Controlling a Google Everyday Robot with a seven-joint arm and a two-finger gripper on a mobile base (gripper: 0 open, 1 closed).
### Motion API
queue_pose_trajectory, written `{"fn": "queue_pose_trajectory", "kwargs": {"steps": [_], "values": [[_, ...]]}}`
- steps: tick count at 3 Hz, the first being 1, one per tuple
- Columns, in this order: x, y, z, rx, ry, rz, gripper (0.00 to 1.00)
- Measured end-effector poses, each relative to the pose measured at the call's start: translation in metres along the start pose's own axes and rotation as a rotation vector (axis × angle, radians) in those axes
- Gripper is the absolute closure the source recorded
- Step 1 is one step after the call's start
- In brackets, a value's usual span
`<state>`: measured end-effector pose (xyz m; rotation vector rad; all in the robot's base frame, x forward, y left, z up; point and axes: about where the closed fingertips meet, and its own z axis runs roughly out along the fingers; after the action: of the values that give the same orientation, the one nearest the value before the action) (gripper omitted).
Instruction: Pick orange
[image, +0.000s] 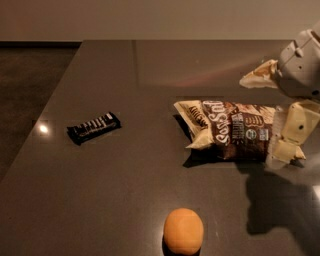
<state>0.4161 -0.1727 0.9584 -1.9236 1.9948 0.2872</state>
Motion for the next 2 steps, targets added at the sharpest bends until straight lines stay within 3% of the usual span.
{"fn": "queue_pose_trajectory", "kwargs": {"steps": [1, 2], "values": [[-0.021, 0.043, 0.013, -0.058, -0.086, -0.183, 0.0], [-0.032, 0.075, 0.024, -0.078, -0.123, -0.281, 0.0]]}}
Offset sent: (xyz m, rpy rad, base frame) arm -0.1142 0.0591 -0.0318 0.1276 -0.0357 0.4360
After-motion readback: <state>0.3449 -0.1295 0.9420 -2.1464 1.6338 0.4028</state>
